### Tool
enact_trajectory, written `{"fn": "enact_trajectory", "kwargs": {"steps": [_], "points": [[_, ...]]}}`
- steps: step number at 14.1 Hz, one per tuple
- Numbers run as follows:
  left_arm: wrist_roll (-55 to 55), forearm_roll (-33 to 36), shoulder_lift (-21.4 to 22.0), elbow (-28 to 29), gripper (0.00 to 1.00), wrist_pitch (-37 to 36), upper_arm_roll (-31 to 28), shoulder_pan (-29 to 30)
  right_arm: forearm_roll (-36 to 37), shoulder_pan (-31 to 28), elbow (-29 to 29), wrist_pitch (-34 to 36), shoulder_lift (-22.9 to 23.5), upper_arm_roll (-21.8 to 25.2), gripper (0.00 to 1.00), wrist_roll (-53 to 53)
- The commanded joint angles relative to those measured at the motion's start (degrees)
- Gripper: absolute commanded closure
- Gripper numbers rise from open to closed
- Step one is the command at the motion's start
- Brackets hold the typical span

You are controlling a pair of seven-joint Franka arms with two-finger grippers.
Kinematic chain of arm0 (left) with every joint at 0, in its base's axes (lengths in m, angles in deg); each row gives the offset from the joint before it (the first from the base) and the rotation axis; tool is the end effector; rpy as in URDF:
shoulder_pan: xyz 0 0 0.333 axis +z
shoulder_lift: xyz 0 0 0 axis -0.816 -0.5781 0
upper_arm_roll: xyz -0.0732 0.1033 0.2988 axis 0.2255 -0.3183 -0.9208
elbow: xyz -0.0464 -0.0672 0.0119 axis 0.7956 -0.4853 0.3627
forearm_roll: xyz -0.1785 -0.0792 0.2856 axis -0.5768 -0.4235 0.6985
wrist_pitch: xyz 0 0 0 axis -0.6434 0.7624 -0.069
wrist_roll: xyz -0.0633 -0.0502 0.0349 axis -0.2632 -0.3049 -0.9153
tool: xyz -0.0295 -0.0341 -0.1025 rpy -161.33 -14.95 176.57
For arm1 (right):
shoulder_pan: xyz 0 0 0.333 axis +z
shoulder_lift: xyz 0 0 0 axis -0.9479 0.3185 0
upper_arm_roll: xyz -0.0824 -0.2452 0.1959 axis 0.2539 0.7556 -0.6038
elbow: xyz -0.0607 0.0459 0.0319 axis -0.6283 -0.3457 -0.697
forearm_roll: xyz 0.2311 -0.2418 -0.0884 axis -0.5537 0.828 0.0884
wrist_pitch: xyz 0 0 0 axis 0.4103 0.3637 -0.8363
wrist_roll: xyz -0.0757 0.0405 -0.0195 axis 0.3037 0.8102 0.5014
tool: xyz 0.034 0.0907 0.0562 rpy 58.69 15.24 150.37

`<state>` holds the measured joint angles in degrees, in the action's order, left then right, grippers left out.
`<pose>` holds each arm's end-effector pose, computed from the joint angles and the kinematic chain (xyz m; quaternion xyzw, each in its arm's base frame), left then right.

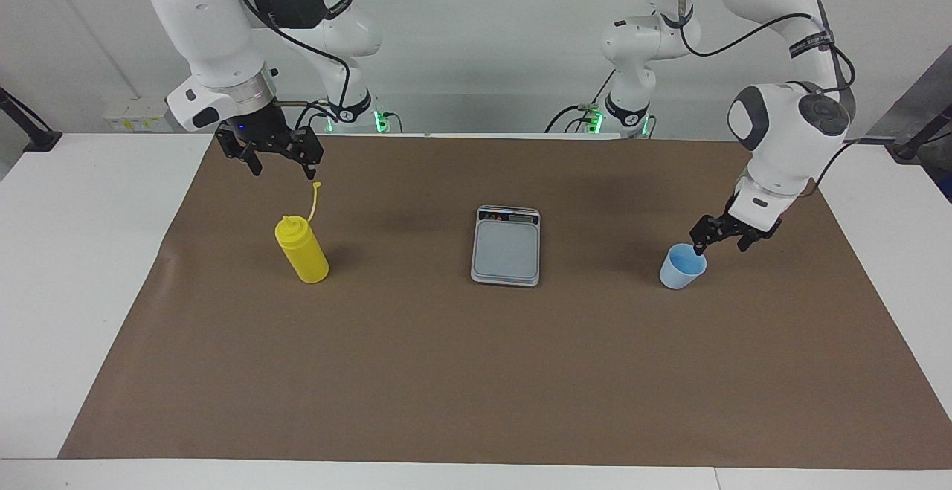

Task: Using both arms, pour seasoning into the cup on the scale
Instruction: 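Reach the left gripper to the light-blue cup and grasp it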

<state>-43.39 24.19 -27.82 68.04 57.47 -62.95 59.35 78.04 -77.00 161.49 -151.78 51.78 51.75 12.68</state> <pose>0.5301 -0.0066 0.4277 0.9993 0.0243 0.0281 0.0101 0.5040 0.0336 0.5922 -0.9985 0.0547 0.0095 0.0013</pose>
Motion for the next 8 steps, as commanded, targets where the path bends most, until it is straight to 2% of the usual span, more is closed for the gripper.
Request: {"fn": "enact_trajectory", "kwargs": {"steps": [1, 5, 7, 8], "points": [[-1.7, -0.8, -0.5, 2.2, 0.0, 3.3, 0.4, 0.1, -0.2, -0.3, 1.7, -0.9, -1.5, -0.2, 0.0, -1.2], [-3.4, -0.8, -2.0, 6.7, 0.0, 9.7, 0.5, -0.2, -0.1, -0.3, 1.7, -0.9, -1.6, -0.2, 0.0, -1.2], [-4.4, -0.8, -3.1, 7.1, 0.0, 11.5, 0.5, -0.4, -0.1, -0.3, 1.7, -0.9, -1.5, -0.2, 0.0, -1.2], [-4.6, -0.8, -3.7, 7.1, 0.07, 11.9, 0.4, -0.7, -0.1, -0.3, 1.7, -0.9, -1.5, -0.2, 0.0, -1.2]]}}
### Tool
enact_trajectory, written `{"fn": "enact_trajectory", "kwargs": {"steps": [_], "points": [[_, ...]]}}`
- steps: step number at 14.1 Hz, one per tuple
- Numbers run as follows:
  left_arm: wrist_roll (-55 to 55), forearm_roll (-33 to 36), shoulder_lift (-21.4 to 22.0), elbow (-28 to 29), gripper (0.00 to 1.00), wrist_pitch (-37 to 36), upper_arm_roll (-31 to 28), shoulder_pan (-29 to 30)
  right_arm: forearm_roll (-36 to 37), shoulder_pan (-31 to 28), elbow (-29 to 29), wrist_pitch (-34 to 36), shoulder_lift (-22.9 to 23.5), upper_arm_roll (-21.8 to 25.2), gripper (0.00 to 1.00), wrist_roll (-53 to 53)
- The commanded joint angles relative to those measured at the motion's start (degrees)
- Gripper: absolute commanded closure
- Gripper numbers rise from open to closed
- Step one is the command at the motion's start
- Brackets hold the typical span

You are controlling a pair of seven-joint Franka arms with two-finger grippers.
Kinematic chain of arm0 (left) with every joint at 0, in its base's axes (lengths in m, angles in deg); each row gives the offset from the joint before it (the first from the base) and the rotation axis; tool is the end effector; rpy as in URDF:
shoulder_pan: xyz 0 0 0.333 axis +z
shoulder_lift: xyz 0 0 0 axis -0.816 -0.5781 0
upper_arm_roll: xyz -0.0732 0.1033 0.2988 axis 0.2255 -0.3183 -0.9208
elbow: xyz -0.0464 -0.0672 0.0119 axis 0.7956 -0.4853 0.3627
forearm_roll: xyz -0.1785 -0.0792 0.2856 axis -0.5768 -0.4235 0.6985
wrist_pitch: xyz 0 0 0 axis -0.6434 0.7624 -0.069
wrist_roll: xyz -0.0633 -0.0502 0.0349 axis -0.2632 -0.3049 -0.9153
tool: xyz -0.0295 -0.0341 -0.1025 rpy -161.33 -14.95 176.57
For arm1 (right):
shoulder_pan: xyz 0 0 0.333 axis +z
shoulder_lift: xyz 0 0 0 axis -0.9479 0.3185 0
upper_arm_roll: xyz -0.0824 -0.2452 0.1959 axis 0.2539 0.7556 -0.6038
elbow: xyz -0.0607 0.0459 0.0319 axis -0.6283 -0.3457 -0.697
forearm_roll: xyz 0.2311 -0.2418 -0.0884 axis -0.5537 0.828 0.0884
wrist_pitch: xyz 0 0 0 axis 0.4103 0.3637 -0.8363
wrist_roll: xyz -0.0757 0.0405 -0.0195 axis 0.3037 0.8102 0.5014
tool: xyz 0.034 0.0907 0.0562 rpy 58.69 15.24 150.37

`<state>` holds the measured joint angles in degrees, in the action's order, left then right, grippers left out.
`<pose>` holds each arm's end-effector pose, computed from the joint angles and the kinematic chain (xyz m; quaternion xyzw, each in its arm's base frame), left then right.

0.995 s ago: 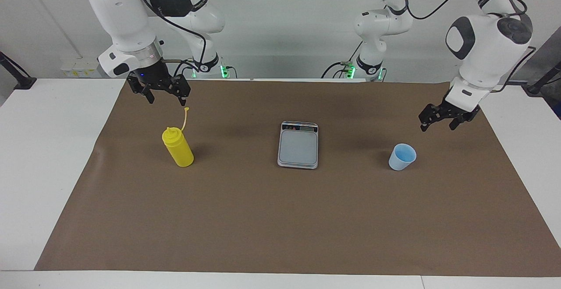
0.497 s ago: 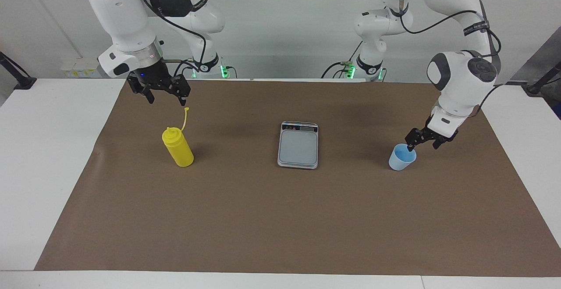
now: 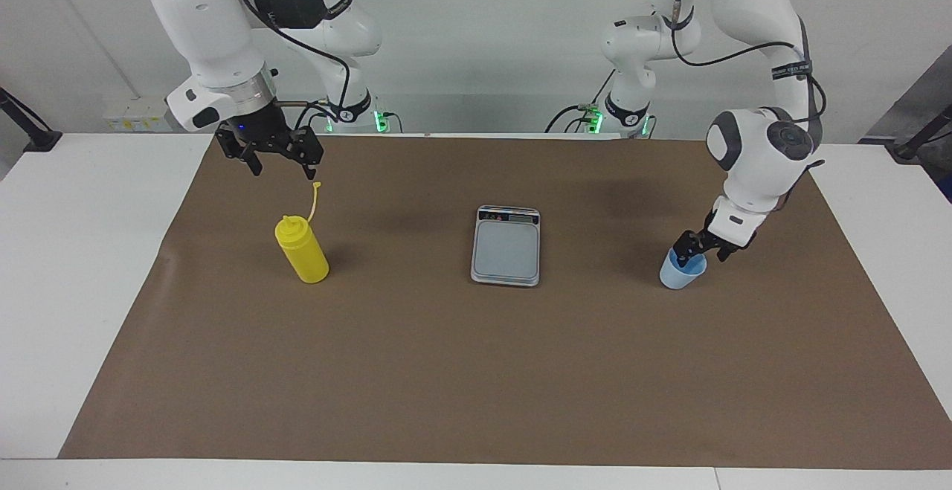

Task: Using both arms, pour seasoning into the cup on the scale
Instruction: 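Reach the left gripper to the light-blue cup and grasp it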

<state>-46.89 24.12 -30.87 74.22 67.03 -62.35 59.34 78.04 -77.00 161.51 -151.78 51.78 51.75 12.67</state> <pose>0.5247 -0.0117 0.3713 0.9981 0.0512 0.0306 0.0143 0.5040 0.0336 0.5920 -0.9985 0.0546 0.0096 0.0013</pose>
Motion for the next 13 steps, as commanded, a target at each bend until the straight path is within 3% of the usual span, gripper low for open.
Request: {"fn": "enact_trajectory", "kwargs": {"steps": [1, 2, 4, 5, 10, 13], "points": [[-1.6, -0.8, -0.6, 0.8, 0.32, 2.3, -0.1, -1.0, -0.1, -0.3, 1.7, -0.9, -1.6, -0.2, 0.0, -1.2], [-1.5, -0.7, -0.6, 0.7, 0.56, 2.0, -0.2, -1.0, -0.1, -0.3, 1.7, -0.9, -1.5, -0.2, 0.0, -1.2], [-1.3, -0.6, -0.6, 0.4, 0.94, 1.2, -0.2, -1.1, -0.1, -0.3, 1.7, -0.9, -1.5, -0.2, 0.0, -1.2], [-1.1, -0.3, -0.6, 0.1, 1.0, 0.5, -0.2, -1.1, -0.1, -0.3, 1.7, -0.9, -1.6, -0.2, 0.0, -1.2], [-0.4, 1.2, -0.8, -5.4, 1.0, -6.9, -0.2, -0.9, -0.1, -0.3, 1.7, -0.9, -1.6, -0.2, 0.0, -1.2], [-0.3, 1.1, -0.1, -11.7, 1.0, -15.0, 0.0, -1.0, -0.1, -0.3, 1.7, -0.9, -1.6, -0.2, 0.0, -1.2]]}}
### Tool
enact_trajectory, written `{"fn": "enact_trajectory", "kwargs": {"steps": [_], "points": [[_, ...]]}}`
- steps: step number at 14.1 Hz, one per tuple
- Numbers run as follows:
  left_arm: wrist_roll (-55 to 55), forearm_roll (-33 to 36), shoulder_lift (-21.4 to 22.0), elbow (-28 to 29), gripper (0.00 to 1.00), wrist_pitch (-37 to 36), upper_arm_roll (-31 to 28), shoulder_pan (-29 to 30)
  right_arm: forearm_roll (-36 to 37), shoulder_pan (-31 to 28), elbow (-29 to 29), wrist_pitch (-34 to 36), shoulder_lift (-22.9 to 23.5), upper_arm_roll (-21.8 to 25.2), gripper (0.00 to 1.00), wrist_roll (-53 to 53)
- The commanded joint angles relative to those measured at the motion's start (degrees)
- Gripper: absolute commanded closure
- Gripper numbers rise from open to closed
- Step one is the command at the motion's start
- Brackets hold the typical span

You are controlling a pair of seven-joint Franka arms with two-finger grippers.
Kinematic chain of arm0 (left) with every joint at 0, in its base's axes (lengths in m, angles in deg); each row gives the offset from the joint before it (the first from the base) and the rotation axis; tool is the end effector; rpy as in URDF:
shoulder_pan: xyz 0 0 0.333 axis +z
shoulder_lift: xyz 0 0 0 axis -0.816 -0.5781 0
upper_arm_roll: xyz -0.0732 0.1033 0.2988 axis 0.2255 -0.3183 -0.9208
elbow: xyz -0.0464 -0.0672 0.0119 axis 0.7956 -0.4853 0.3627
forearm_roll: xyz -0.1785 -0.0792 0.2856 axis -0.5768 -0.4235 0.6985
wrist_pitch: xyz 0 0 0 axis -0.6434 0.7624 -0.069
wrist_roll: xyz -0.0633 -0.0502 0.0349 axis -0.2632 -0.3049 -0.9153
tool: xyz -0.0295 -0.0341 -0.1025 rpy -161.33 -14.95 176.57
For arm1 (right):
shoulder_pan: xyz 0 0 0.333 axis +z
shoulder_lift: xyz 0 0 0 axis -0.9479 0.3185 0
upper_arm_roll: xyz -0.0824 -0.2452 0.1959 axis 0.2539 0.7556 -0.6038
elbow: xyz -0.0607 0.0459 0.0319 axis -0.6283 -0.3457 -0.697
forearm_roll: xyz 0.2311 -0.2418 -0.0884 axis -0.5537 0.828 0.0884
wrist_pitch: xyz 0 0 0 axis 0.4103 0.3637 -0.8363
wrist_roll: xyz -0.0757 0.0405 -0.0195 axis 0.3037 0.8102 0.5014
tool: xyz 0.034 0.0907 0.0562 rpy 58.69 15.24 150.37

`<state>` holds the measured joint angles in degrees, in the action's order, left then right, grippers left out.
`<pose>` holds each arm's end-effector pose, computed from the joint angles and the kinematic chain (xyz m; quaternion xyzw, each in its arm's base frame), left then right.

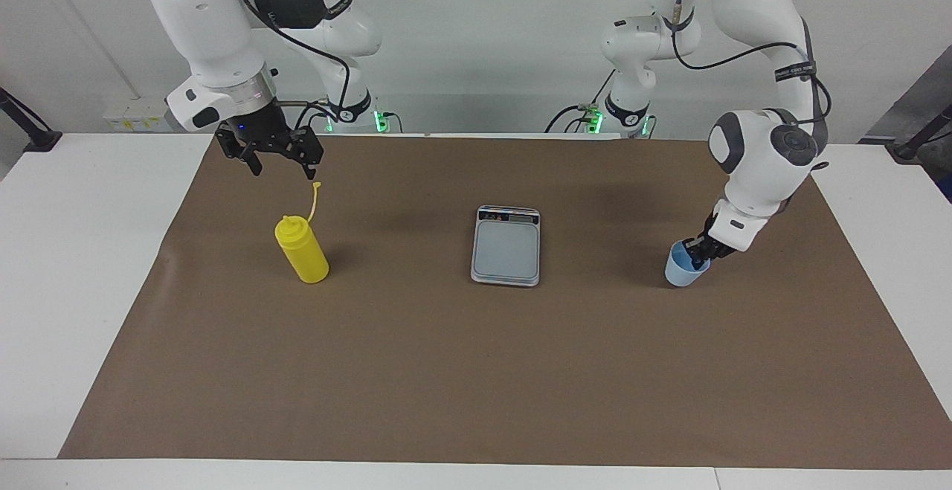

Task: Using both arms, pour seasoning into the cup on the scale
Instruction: 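Reach the left gripper to the light-blue cup and grasp it, then carry the blue cup with the left gripper onto the scale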

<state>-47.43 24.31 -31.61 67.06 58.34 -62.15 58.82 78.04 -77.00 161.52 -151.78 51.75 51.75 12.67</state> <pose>0.5408 -0.0183 0.4010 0.9987 0.0479 0.0107 0.0133 0.5039 0.0336 0.5922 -0.9985 0.0546 0.0095 0.0013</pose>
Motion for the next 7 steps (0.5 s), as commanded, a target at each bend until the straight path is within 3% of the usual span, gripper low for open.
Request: {"fn": "enact_trajectory", "kwargs": {"steps": [1, 4, 7], "points": [[0.2, 0.9, 0.9, -7.4, 1.0, -10.6, 0.1, -0.5, -0.2, -0.3, 1.7, -0.9, -1.5, -0.2, 0.0, -1.2], [-1.6, 0.1, 0.9, -16.2, 1.0, -21.2, 1.8, -2.1, -0.1, -0.3, 1.7, -0.9, -1.5, -0.2, 0.0, -1.1], [-5.2, 0.0, 1.3, -17.7, 1.0, -22.5, 5.1, -4.3, -0.2, -0.3, 1.7, -1.0, -1.5, -0.2, 0.0, -1.1]]}}
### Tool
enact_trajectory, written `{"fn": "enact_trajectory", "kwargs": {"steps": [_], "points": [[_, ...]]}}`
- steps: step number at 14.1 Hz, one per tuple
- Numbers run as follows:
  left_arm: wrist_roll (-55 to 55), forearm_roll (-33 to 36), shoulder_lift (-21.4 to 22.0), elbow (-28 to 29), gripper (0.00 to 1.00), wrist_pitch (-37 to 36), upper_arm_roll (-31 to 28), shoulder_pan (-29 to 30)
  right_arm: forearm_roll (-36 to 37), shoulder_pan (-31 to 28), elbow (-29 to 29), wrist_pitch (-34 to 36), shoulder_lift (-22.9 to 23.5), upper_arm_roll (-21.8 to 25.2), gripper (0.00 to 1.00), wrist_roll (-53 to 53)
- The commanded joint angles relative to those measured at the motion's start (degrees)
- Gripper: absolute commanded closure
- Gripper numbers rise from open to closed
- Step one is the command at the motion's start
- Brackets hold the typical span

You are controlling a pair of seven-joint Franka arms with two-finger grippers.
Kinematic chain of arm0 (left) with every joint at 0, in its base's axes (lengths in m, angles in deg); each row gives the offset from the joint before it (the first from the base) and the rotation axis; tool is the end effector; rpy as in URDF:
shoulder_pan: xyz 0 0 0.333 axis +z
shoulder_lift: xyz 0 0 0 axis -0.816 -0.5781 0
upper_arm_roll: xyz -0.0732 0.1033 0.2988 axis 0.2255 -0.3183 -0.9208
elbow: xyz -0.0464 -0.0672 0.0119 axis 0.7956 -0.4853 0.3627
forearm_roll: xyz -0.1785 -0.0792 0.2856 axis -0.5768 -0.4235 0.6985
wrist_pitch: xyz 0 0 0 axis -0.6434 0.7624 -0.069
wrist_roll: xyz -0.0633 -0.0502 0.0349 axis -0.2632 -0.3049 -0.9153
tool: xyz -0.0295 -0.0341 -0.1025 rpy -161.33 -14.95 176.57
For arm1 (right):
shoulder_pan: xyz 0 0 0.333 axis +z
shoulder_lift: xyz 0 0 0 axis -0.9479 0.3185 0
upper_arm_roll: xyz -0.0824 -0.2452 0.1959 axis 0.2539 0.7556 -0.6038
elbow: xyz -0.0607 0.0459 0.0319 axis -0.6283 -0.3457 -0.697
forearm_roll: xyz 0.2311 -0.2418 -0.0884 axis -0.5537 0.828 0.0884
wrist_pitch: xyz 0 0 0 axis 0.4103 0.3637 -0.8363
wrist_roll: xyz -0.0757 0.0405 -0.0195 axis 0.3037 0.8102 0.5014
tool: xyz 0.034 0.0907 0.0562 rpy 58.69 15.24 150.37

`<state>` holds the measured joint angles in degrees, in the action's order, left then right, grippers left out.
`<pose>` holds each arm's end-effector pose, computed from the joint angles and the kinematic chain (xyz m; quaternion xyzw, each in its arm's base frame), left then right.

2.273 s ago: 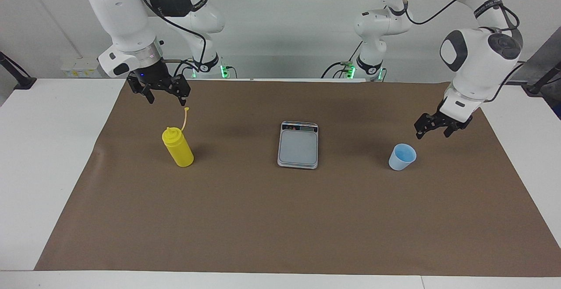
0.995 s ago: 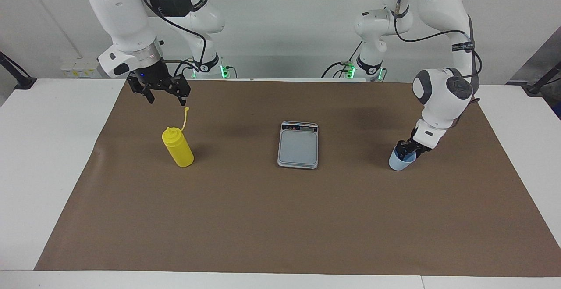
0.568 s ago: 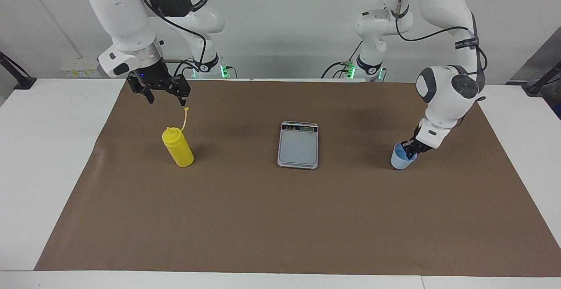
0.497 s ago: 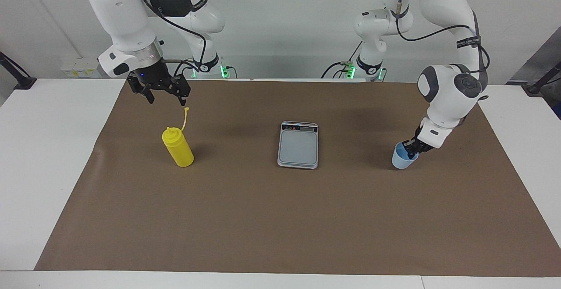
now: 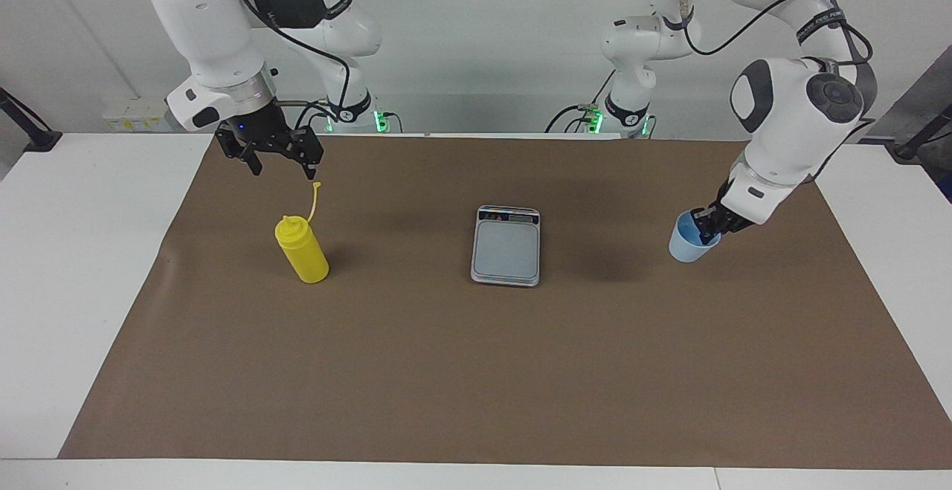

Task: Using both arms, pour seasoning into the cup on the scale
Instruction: 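Carry the blue cup with the left gripper onto the scale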

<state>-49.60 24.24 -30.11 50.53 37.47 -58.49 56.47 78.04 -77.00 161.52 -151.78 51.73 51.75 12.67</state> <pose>0.5470 -0.0744 0.5060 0.9997 0.0128 -0.0149 0.0142 0.5038 0.0336 0.5924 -0.9985 0.0546 0.0093 0.0012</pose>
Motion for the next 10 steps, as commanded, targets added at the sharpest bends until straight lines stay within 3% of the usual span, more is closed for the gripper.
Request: {"fn": "enact_trajectory", "kwargs": {"steps": [1, 10], "points": [[-4.6, 0.1, -0.2, -1.0, 1.0, -1.1, 1.9, -3.8, -0.1, -0.3, 1.7, -0.9, -1.4, -0.2, 0.0, -1.1], [-22.0, -2.0, -2.0, 4.9, 1.0, 14.1, 2.0, -21.4, -0.1, -0.3, 1.7, -0.9, -1.4, -0.2, 0.0, -1.1]]}}
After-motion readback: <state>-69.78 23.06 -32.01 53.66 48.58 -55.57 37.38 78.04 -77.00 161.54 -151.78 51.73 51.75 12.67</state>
